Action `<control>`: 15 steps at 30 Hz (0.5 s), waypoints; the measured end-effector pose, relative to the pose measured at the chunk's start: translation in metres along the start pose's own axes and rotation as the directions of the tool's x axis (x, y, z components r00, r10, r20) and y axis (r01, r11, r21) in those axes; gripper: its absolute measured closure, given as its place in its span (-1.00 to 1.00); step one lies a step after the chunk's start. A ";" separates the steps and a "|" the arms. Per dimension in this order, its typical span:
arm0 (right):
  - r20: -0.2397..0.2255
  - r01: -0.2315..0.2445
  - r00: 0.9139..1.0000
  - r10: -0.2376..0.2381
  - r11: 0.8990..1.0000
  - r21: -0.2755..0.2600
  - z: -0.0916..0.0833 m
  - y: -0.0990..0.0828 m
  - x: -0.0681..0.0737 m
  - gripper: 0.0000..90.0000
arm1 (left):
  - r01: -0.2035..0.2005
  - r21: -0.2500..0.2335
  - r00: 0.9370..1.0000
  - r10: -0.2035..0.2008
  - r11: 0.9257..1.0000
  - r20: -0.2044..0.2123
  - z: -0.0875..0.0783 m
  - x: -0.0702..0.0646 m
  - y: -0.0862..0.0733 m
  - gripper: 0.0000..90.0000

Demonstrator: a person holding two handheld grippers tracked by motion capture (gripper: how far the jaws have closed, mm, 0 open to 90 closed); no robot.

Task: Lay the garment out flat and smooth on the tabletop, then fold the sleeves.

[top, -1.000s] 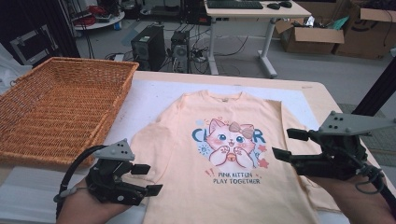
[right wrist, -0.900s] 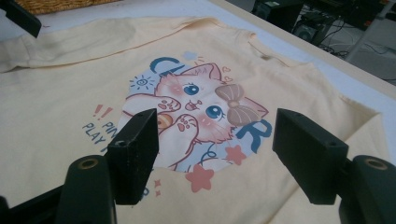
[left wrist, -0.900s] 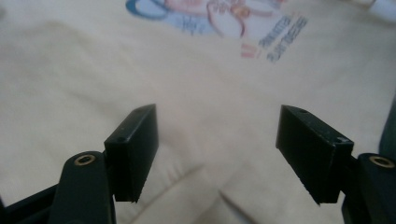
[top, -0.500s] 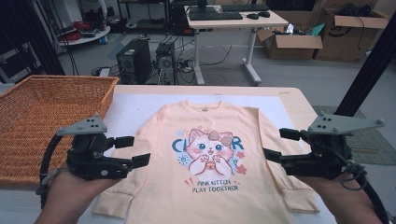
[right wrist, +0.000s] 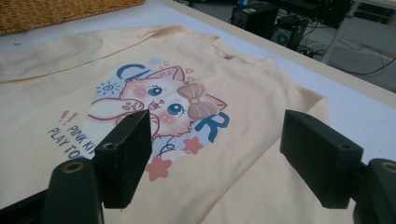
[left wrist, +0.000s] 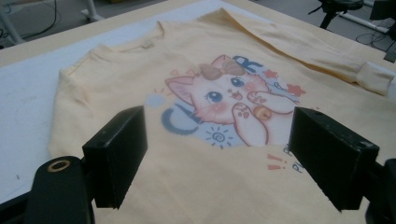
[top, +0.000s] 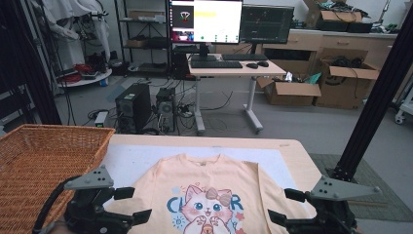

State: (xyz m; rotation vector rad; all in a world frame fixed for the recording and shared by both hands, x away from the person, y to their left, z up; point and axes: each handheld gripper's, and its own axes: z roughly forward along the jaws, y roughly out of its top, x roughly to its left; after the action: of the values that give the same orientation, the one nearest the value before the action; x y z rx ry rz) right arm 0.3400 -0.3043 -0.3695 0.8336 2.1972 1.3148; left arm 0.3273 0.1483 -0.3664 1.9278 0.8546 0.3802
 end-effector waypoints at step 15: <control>0.005 -0.025 1.000 0.024 0.998 0.065 -0.013 -0.021 0.011 -0.36 | 0.024 0.000 1.000 -0.024 1.000 -0.001 -0.009 -0.002 -0.021 -0.56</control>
State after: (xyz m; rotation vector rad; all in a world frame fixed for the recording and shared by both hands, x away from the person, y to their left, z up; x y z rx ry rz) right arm 0.3183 -0.3121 -0.3831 0.8895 2.2440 1.2573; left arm 0.3127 0.1590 -0.3799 1.9162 0.8776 0.3662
